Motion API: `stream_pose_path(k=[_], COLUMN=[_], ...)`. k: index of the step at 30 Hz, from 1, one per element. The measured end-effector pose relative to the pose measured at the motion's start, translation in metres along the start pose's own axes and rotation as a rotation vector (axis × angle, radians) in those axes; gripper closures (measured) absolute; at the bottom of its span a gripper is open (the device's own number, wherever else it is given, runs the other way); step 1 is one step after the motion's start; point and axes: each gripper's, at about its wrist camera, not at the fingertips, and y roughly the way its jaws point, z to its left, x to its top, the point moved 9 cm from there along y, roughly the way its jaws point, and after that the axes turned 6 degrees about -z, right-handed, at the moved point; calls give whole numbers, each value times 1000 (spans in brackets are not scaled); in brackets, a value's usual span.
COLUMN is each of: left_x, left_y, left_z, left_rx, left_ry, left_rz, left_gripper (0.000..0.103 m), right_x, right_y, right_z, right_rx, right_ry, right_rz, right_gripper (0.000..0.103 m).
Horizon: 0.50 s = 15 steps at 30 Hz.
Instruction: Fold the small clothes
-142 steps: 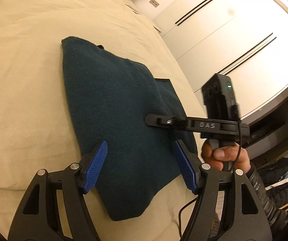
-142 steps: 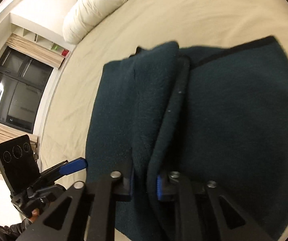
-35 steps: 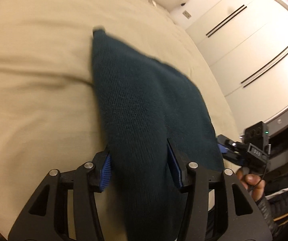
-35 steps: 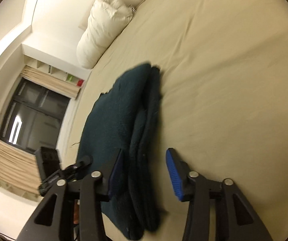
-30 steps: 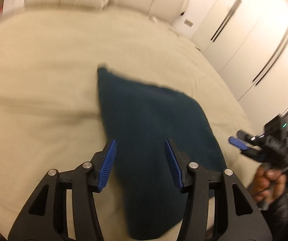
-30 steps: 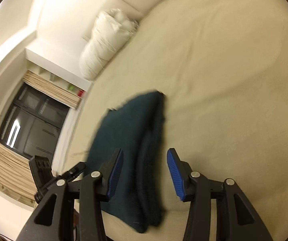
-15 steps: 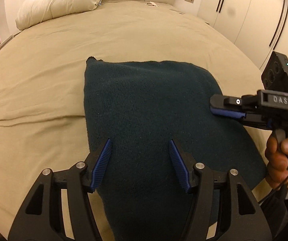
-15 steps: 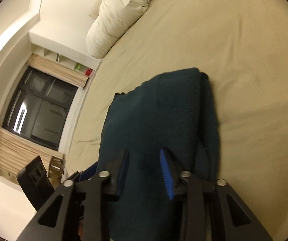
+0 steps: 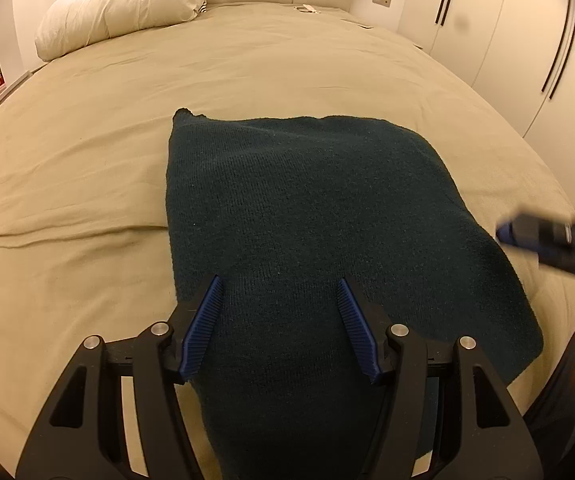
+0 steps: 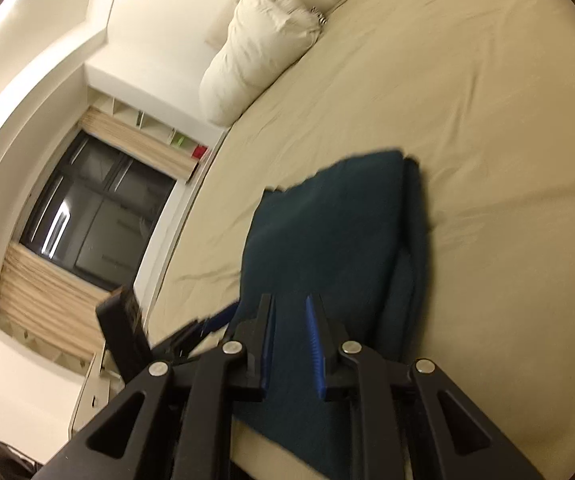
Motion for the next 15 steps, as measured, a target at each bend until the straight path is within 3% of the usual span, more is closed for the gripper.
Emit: stream_pose_path(k=[3,5,7,9,15], left_x=[-1,-1,-2,-2,-14], left_y=[0,2,4,5,0], left_z=[0,0,1,1,2], left_rx=[-2,-3,-3,-3,8], left_ry=[-1,6,8,8,40], left_rz=[-3,-4,-11,-19,-72], left_gripper=[45,45,44,44,44], right_x=[-27,-45,-51,-57,-66], right_y=[5,5,-1,-8,-15], right_z=[-9,-24,-32,-40,-47], right_rx=[-63,-88,-85,-99,-113], right_ry=[-26,-19,-12,-8,-61], right_rz=[61,83,68,55,34], right_gripper=[80,84,98,103,103])
